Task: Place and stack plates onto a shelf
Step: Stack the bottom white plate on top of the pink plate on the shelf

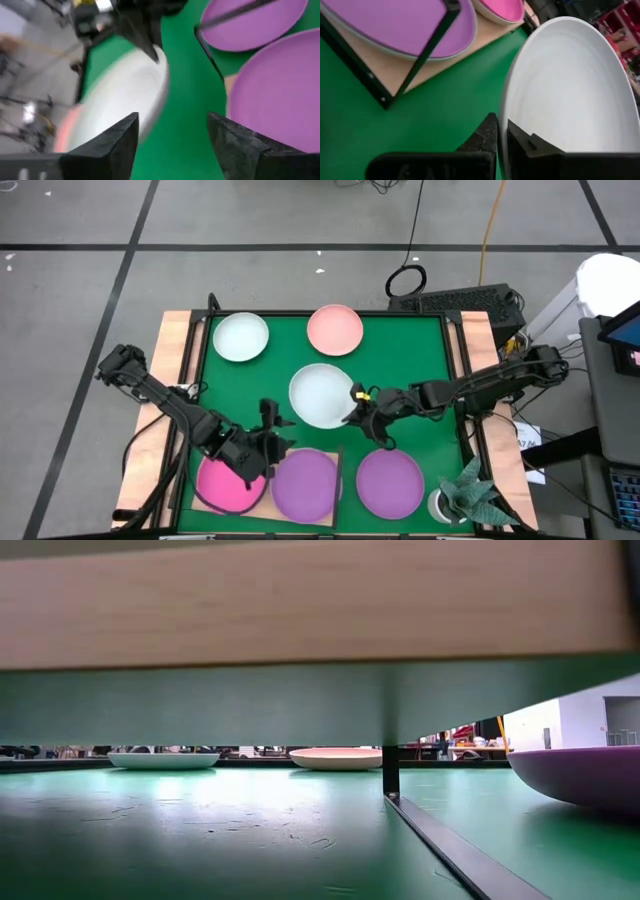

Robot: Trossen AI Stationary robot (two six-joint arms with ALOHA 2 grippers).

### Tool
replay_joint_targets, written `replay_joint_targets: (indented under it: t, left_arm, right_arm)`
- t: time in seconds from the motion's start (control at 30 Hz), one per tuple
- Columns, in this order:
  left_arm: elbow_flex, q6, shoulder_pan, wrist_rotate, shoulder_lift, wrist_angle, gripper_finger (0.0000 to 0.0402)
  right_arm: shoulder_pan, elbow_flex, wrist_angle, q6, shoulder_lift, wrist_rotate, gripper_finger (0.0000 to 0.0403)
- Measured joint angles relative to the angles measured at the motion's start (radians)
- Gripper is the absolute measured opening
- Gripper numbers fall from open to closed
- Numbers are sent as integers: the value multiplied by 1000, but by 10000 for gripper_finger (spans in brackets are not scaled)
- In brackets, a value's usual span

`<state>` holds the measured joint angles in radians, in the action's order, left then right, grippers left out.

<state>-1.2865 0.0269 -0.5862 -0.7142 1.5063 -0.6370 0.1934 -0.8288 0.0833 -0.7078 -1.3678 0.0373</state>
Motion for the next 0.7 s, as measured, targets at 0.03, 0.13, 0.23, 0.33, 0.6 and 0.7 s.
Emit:
replay_joint_targets:
  t: [0.03, 0.13, 0.23, 0.33, 0.6, 0.7]
  left_arm:
    - [0, 47, 9, -10, 0, 18, 250]
    - [0, 142, 53, -16, 0, 62, 277]
    - [-17, 169, 95, 6, 0, 51, 290]
    - [-27, 199, 129, 54, 0, 36, 288]
    - [-27, 263, 198, 298, 0, -64, 243]
    - [-28, 264, 214, 326, 0, -121, 230]
  right_arm:
    - [1, 0, -2, 0, 0, -15, 3]
    - [1, 0, 1, 12, 0, -36, 3]
    - [1, 0, -7, 15, 0, -37, 3]
    - [1, 0, -7, 16, 0, -36, 3]
    - [0, 0, -6, 15, 0, -36, 3]
    - [1, 0, -6, 15, 0, -36, 3]
